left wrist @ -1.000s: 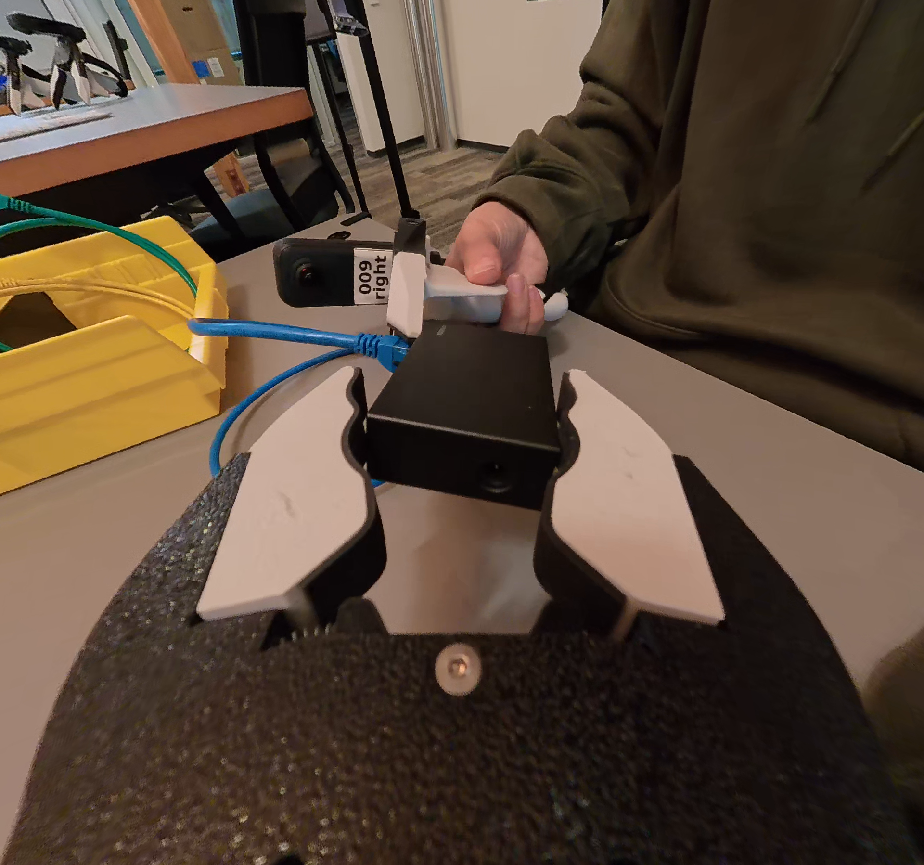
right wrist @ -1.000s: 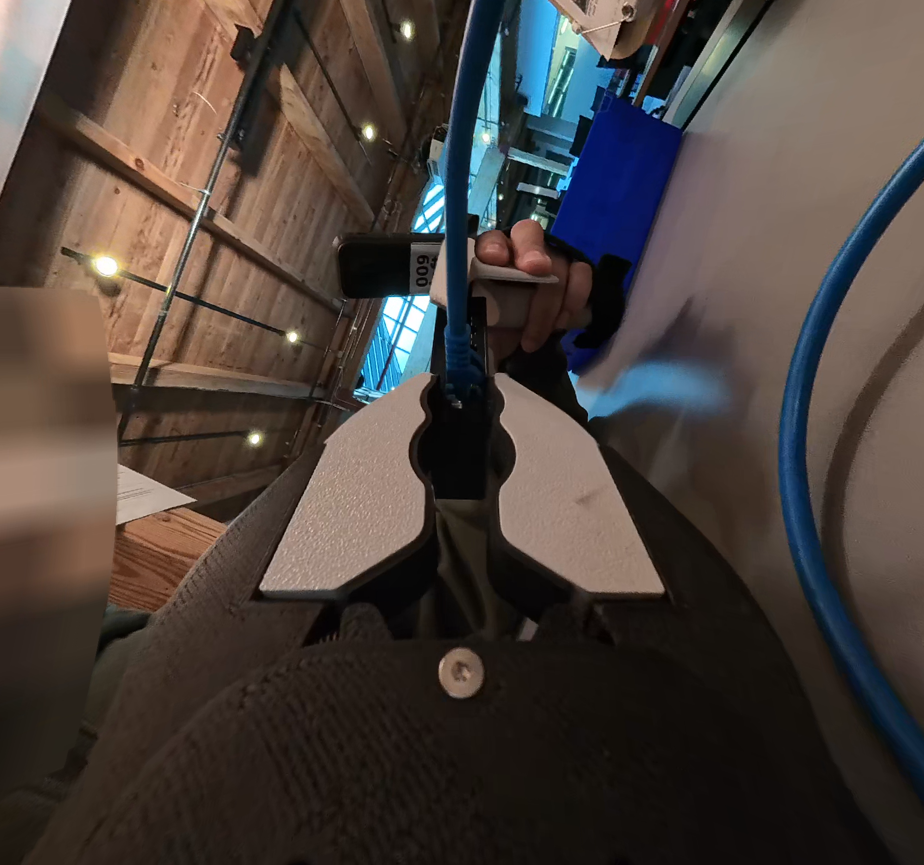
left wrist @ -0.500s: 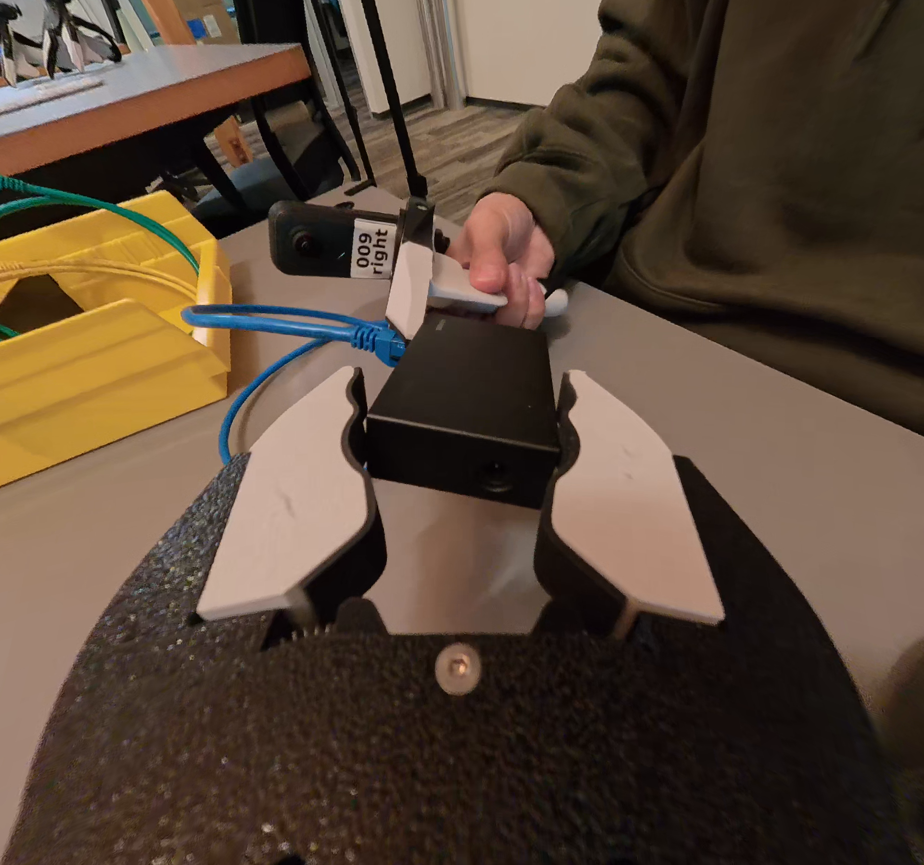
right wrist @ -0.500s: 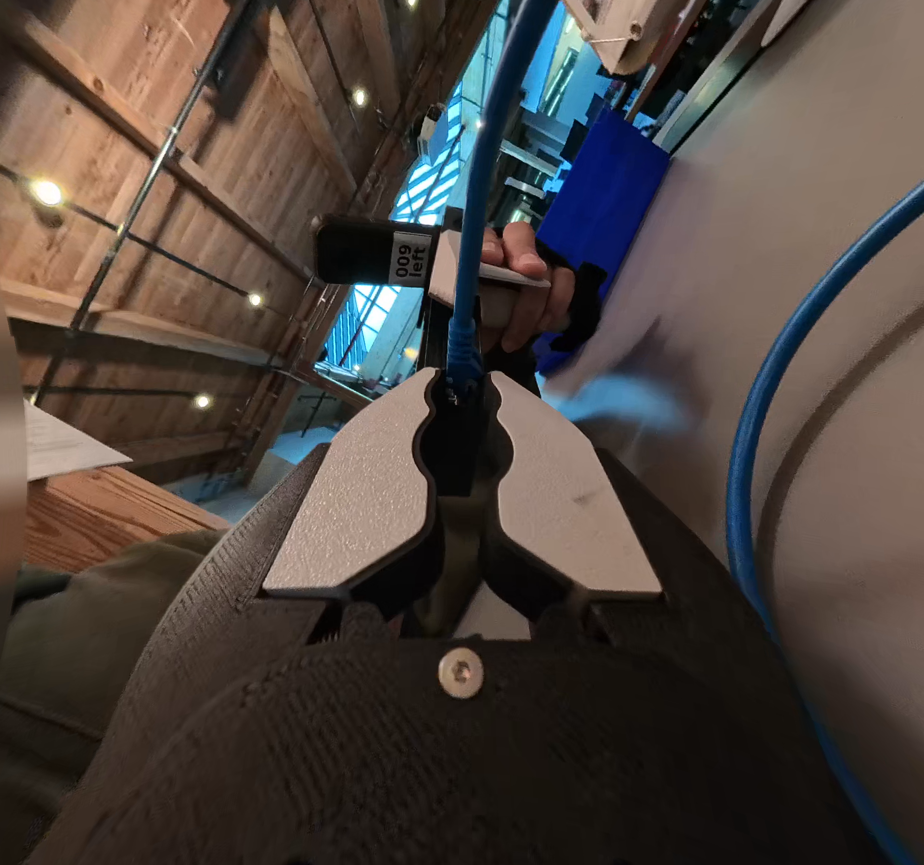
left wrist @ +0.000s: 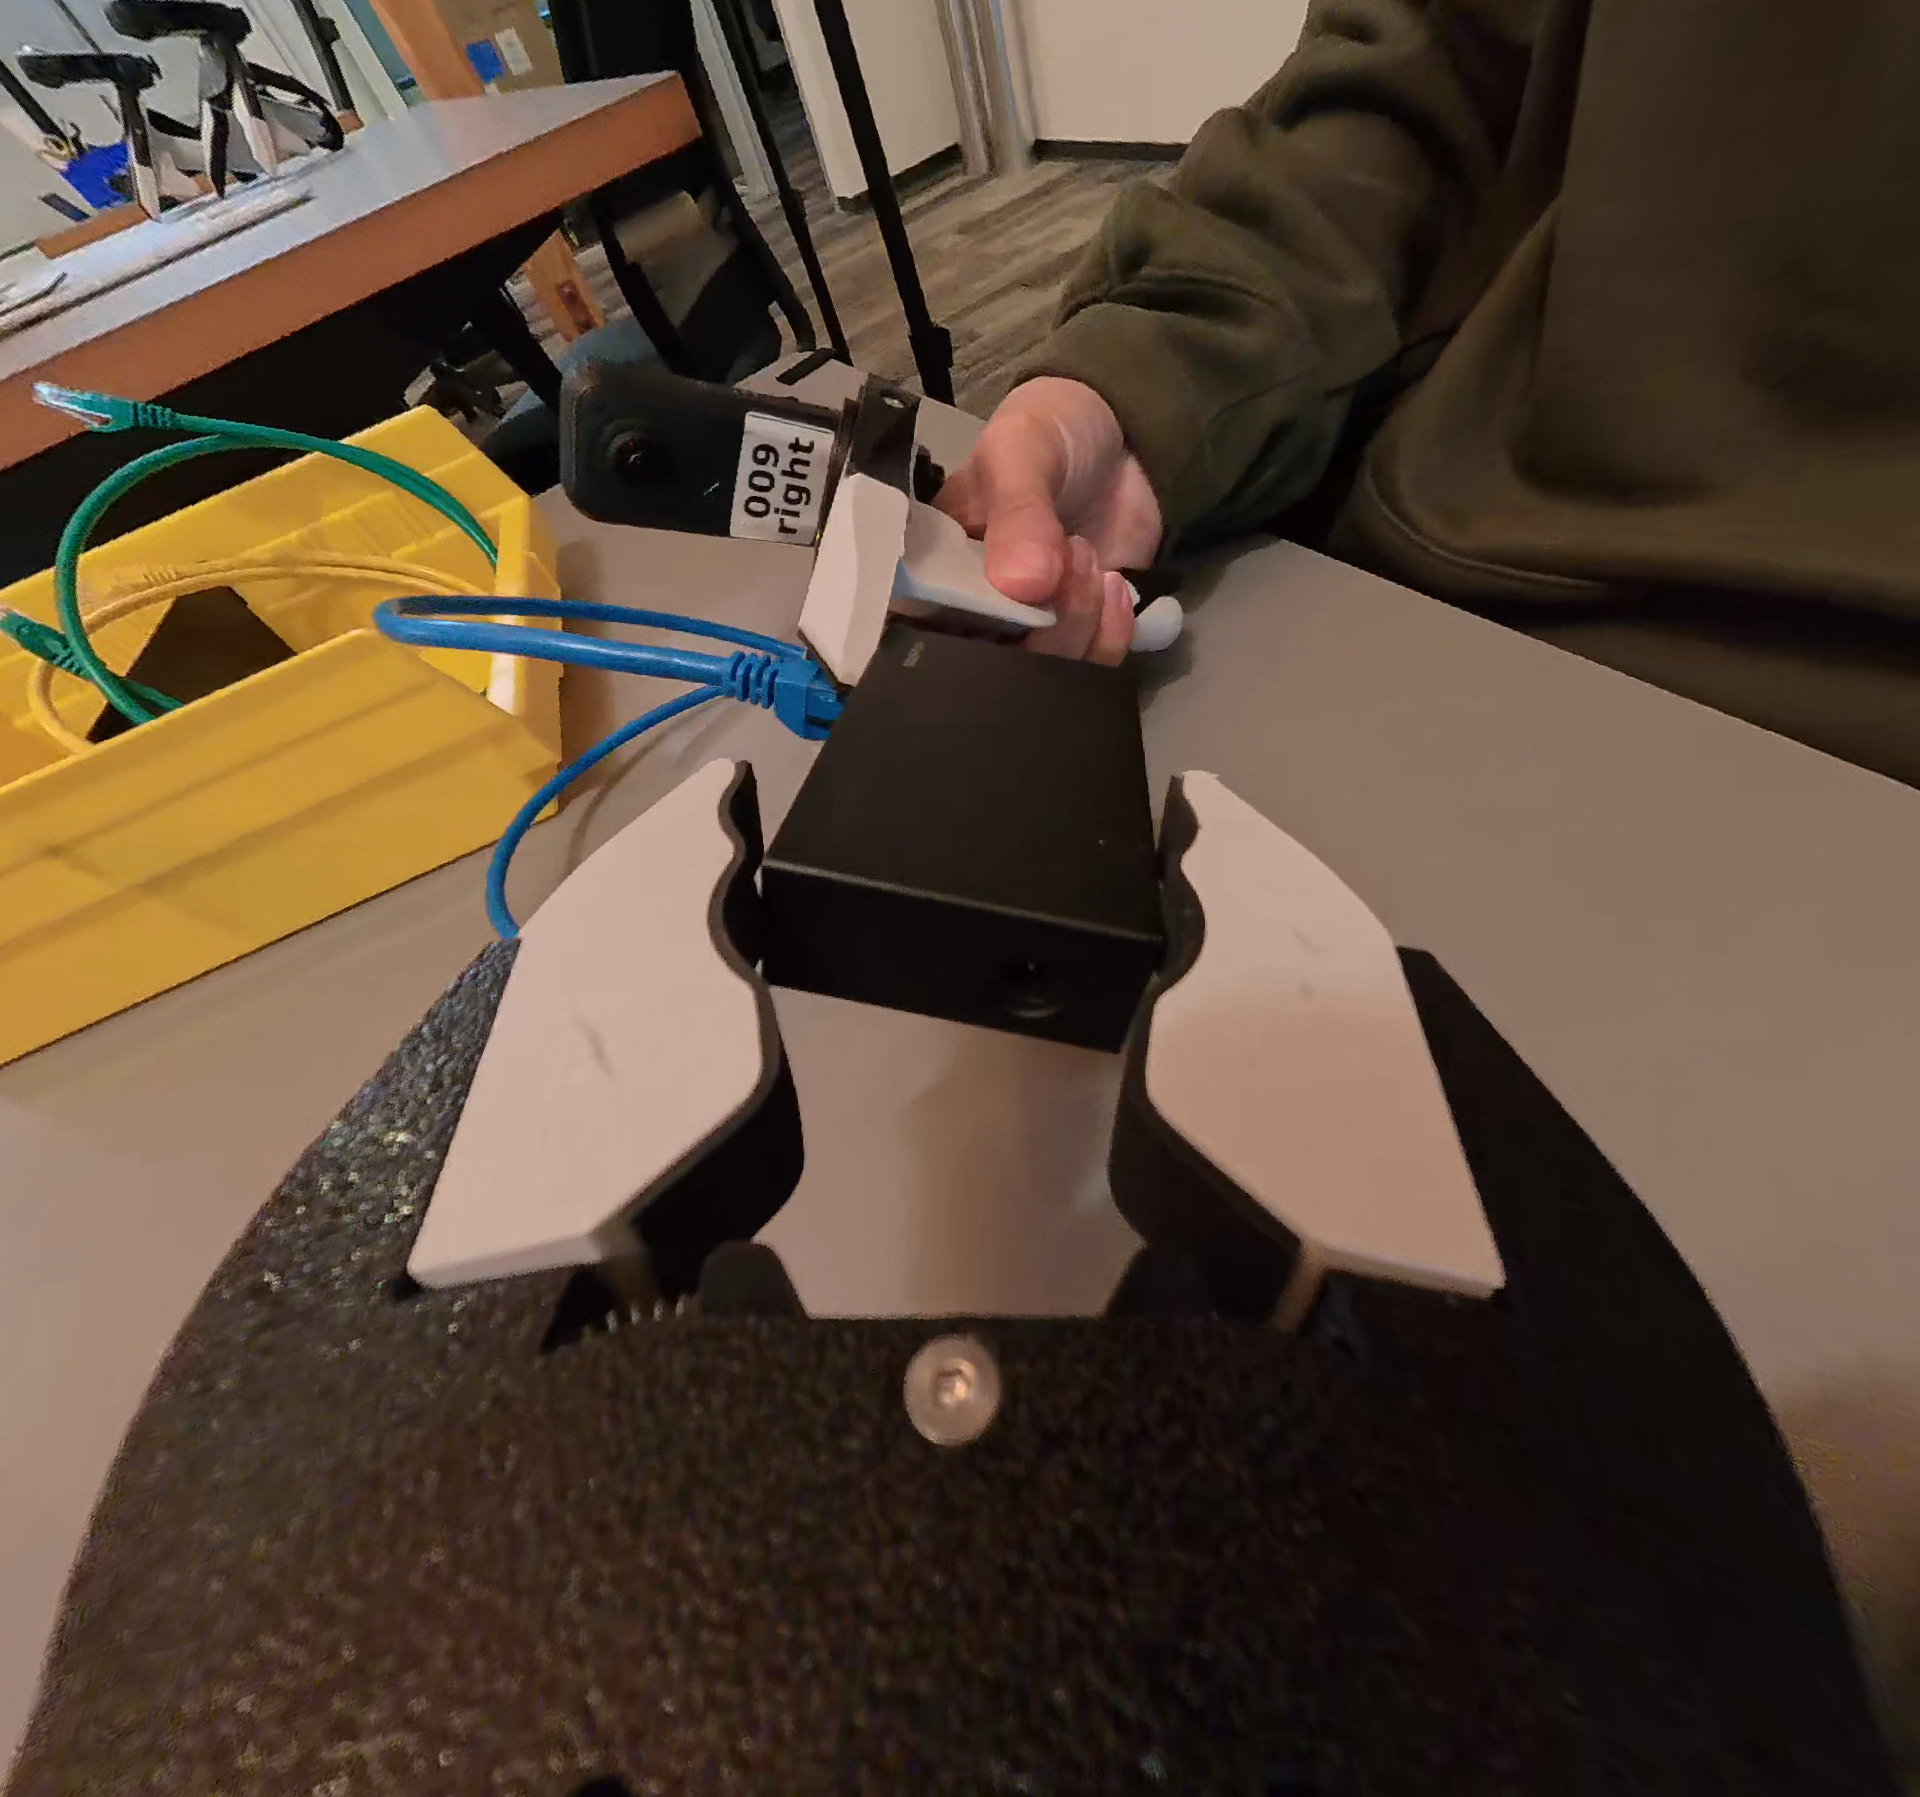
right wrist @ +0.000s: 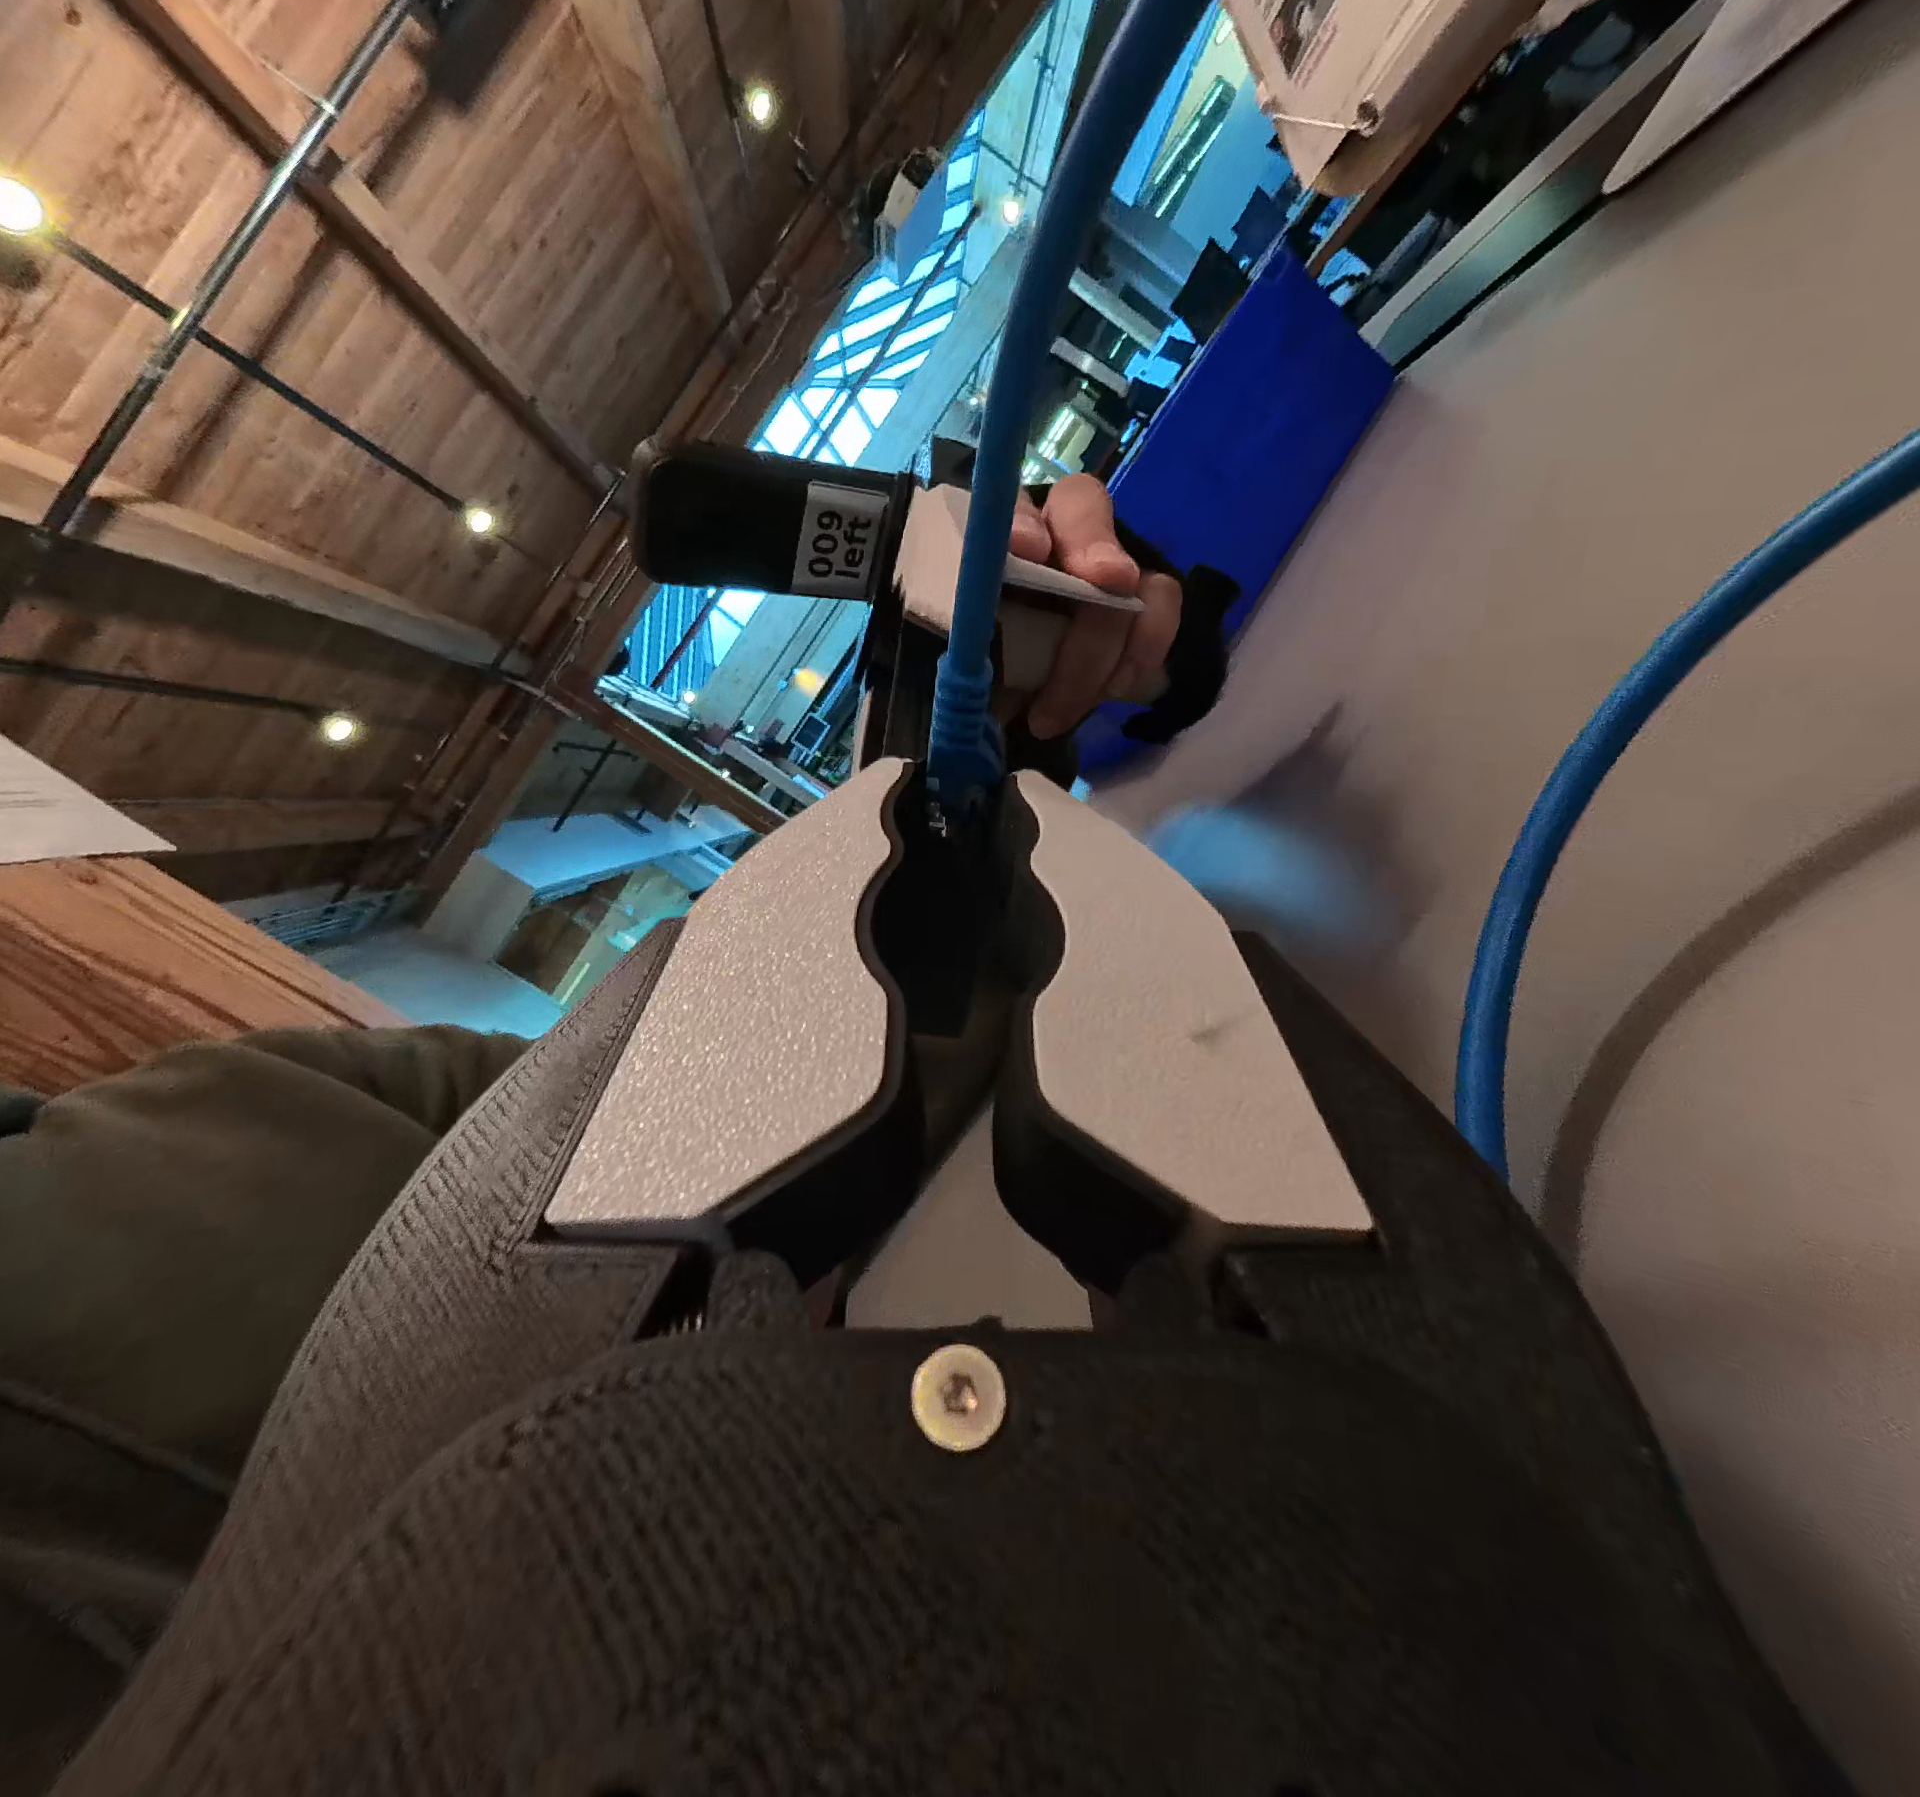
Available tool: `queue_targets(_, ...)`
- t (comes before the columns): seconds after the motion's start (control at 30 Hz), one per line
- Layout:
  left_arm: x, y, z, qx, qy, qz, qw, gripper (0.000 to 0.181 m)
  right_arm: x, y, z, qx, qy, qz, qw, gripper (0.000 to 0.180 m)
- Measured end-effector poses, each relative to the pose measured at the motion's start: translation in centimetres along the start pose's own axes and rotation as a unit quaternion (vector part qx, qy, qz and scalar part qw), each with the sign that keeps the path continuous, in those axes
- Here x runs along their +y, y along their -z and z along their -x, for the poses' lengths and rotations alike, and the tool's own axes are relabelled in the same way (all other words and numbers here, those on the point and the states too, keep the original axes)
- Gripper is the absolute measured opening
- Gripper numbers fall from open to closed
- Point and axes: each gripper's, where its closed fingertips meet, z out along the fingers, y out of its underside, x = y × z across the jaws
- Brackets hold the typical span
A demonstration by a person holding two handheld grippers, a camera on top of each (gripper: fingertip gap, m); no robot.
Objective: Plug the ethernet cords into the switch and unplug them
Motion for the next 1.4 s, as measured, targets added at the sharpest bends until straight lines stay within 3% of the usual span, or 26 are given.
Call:
queue_targets(0.4, 0.4, -0.5, 0.1, -0.013, -0.019, 0.047, 0.999, 0.073, -0.5, 0.5, 0.6, 0.036, 0.086, 0.042, 0.995, 0.014)
queue_targets(0.57, -0.6, -0.8, 0.4, -0.026, -0.036, 0.048, 0.998, 0.073, -0.8, 0.9, 0.8, -0.026, -0.004, -0.005, 1.000, 0.014)
queue_targets(0.67, 0.2, -0.8, 0.3, -0.024, -0.029, 0.080, 0.996, 0.072, -0.5, 0.9, 0.6, 0.012, 0.058, 0.032, 0.998, 0.014)
queue_targets(0.8, 0.7, -1.0, 0.6, -0.027, -0.024, 0.062, 0.997, 0.073, -0.8, 0.9, 0.7, 0.050, 0.105, 0.051, 0.992, 0.014)
queue_targets(0.93, -0.6, -1.0, 0.7, -0.037, -0.047, 0.046, 0.997, 0.073, -1.1, 0.9, 1.4, -0.022, 0.002, 0.011, 1.000, 0.014)
queue_targets(1.27, 0.1, -1.2, 0.8, -0.040, -0.033, 0.090, 0.995, 0.073, -1.6, 1.5, 2.0, 0.059, 0.153, 0.071, 0.984, 0.014)
queue_targets(1.4, 0.0, -0.9, 0.9, -0.050, -0.064, 0.096, 0.992, 0.072, -1.3, 1.1, 2.0, 0.052, 0.145, 0.083, 0.985, 0.014)
